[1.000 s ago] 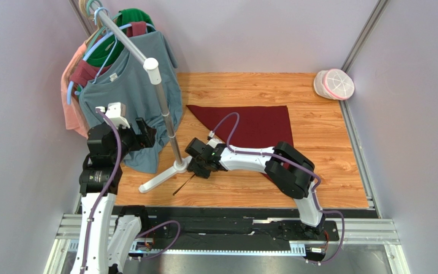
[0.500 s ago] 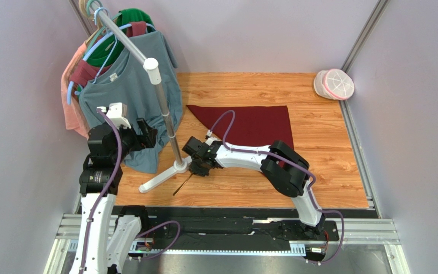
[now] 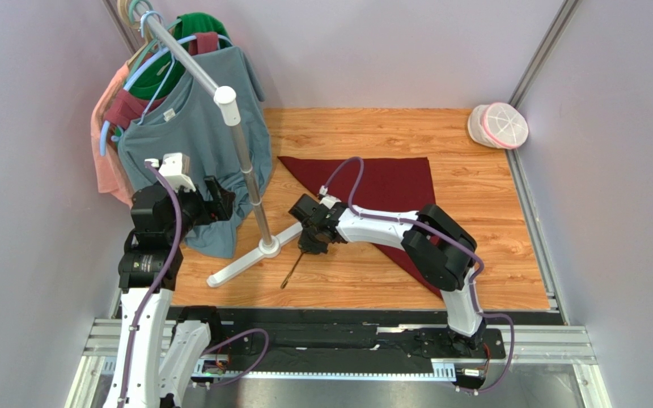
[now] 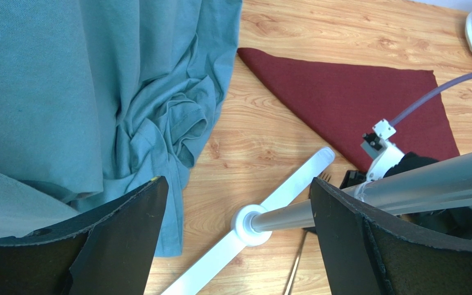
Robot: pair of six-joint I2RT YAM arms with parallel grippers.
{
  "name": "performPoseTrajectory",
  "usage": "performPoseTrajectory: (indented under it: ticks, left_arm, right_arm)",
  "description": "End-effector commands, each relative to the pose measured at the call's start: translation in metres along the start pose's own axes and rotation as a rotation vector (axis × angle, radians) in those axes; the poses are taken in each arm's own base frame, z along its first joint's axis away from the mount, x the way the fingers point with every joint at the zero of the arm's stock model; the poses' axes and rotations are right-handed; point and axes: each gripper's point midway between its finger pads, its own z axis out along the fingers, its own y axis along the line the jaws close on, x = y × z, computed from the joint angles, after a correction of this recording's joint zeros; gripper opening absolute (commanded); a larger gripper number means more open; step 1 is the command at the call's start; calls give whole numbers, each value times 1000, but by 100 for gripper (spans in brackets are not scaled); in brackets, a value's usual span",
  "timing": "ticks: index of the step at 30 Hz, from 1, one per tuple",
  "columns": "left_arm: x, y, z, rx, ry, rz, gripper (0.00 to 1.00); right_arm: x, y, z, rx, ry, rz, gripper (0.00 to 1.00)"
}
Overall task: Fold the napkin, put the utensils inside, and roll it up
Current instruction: Grab a utensil with the right arm
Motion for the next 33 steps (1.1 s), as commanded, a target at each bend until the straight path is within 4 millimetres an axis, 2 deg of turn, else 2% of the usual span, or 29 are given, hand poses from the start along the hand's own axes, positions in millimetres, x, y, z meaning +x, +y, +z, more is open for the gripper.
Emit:
performPoseTrajectory:
  ticks: [1,8,11,15,21,27,33]
  left_arm:
    - [-15,-5,-3,16,-48,4,95]
    - [-13,-4,-1,14,-43,3,95]
    - [-12,-4,0,13,-40,0,95]
    - [-11,-4,2,14,-30,-1,95]
    - [-9,-3,5,10,-20,-3,95]
    - [-8,-2,6,8,-16,0,95]
    - [-7,-1,7,5,-12,1,95]
  right_arm:
    - [-8,-93,11,283,6,-216,6]
    - [-15,-121,-5,351,53,-445,4]
    - [-25,-132,-16,399,29,-511,6]
    - [-35,-127,-23,400,-6,-552,14]
    - [-40,-112,-14,366,-18,-575,20]
    - [-32,-112,-3,331,4,-564,22]
    - [-18,-120,8,294,44,-549,13]
